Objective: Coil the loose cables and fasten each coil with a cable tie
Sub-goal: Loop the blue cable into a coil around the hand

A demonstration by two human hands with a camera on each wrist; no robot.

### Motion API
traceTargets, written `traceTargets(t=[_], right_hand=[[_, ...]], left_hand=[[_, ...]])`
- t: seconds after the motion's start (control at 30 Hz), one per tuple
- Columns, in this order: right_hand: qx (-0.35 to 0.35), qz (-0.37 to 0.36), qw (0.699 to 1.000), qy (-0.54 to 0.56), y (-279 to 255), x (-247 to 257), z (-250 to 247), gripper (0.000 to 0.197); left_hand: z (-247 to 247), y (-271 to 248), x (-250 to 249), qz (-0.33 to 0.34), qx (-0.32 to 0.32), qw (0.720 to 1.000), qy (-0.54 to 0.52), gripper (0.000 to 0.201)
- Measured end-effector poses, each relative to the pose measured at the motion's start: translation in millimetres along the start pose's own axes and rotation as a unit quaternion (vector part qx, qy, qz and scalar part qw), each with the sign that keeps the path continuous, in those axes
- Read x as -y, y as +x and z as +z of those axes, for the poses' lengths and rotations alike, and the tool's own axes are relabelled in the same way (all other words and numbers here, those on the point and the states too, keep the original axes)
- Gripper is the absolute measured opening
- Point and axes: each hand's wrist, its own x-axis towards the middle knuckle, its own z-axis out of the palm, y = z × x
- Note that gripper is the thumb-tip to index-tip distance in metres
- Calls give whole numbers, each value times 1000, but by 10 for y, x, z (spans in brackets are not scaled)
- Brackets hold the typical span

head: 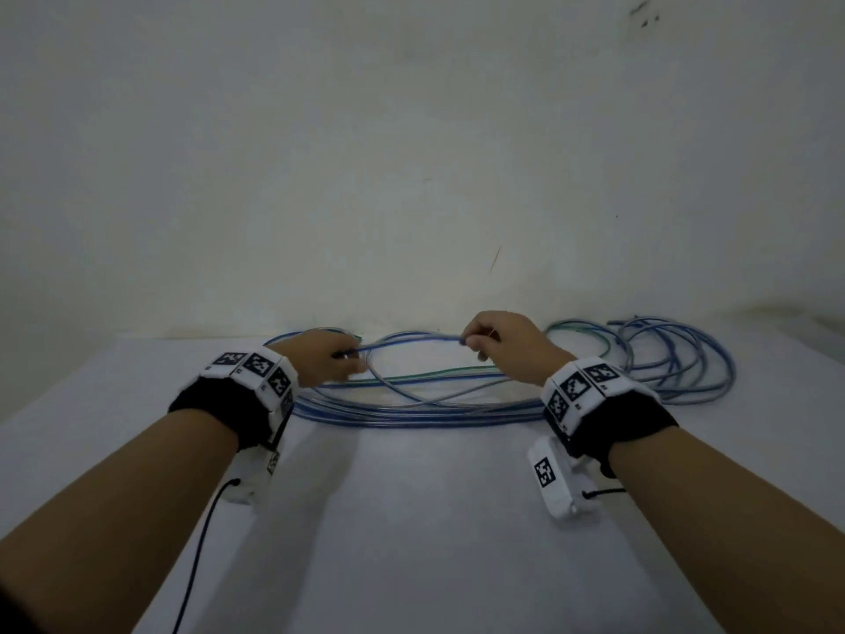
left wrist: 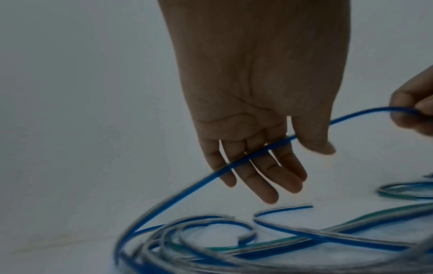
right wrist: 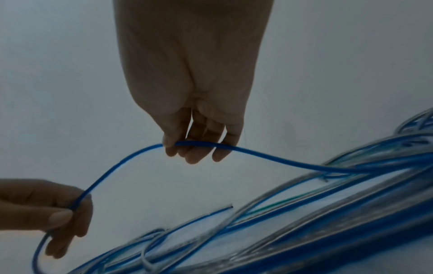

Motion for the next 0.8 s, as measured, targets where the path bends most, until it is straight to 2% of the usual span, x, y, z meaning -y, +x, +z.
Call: traceTargets(t=[0.1, 0.17, 0.3, 0.37, 0.5, 0.63, 0.8], right_hand=[[-61, 2, 998, -14, -59, -3, -94, 16], [-58, -2, 998, -24, -120, 37, -96, 16], [-43, -68, 995, -52, -207, 300, 49, 29], [-70, -101, 991, -54, -217, 459, 141, 29], [-140, -125, 982, -14, -232, 635, 216, 17], [-213, -93, 972, 44, -244, 623, 146, 16], [-276, -12, 955, 110, -183, 546, 60, 12]], left_hand=[[-98, -183, 134, -25, -51, 997, -57, 25], [-145, -267, 176, -20, -84, 995, -56, 27], [-203, -346, 29, 23, -136, 987, -82, 28], [-212, -375, -89, 49, -156, 983, -79, 27], [-173, -438, -196, 84, -173, 977, -94, 24], [-93, -511, -103, 77, -157, 973, -148, 23], [32, -627, 163, 52, -124, 970, -201, 19]])
